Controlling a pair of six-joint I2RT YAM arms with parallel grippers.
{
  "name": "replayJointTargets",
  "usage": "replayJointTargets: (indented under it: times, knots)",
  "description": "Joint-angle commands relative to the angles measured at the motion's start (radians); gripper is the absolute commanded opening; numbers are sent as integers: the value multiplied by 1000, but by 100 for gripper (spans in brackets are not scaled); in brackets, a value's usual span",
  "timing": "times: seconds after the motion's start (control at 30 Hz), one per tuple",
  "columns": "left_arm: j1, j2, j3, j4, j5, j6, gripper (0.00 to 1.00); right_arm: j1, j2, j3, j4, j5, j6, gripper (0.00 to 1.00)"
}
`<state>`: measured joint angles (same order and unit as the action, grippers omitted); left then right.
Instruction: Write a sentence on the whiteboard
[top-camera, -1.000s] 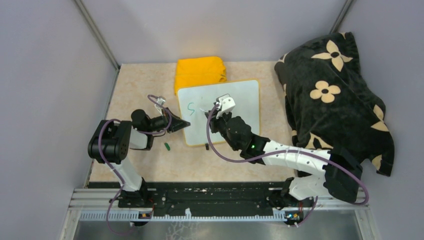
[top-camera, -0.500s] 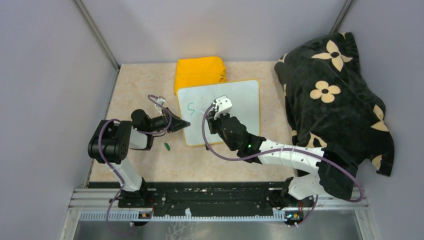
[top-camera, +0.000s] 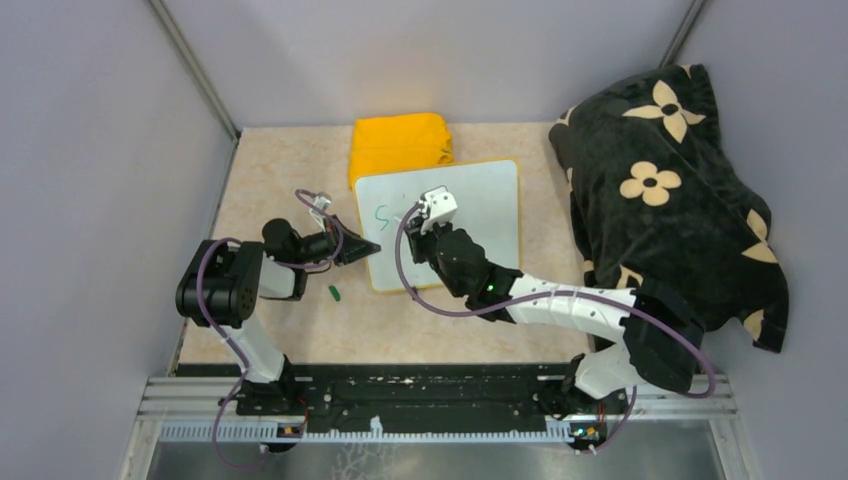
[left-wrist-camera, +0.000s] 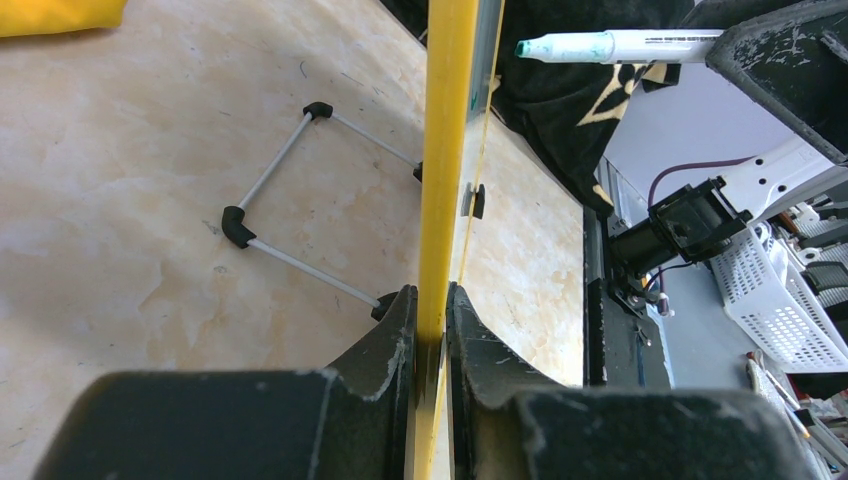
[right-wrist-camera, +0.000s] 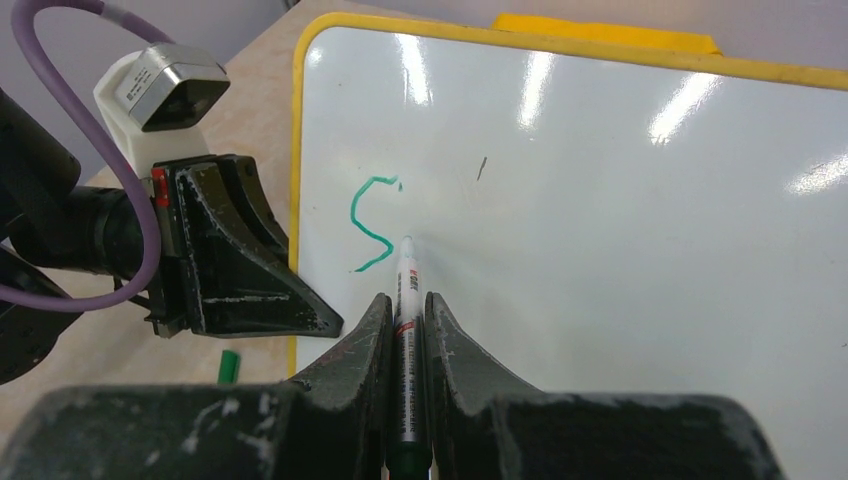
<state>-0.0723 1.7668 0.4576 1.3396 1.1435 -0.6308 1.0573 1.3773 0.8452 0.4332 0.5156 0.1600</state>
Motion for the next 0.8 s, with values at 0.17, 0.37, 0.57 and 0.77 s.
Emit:
replayJointTargets:
  times: [0.17, 0.37, 0.57, 0.77]
  knots:
    - [5, 2, 9, -43, -34, 40, 0, -8, 43, 86, 42, 40, 9, 0]
    - [6, 2, 9, -43, -34, 40, 0, -10, 64, 93, 15, 50, 20, 0]
    - [5, 2, 10, -46, -34, 42, 0, -10, 63, 74, -6, 61, 34, 0]
    - [6, 0, 10, -47, -35, 42, 0, -10, 47, 34, -13, 59, 46, 0]
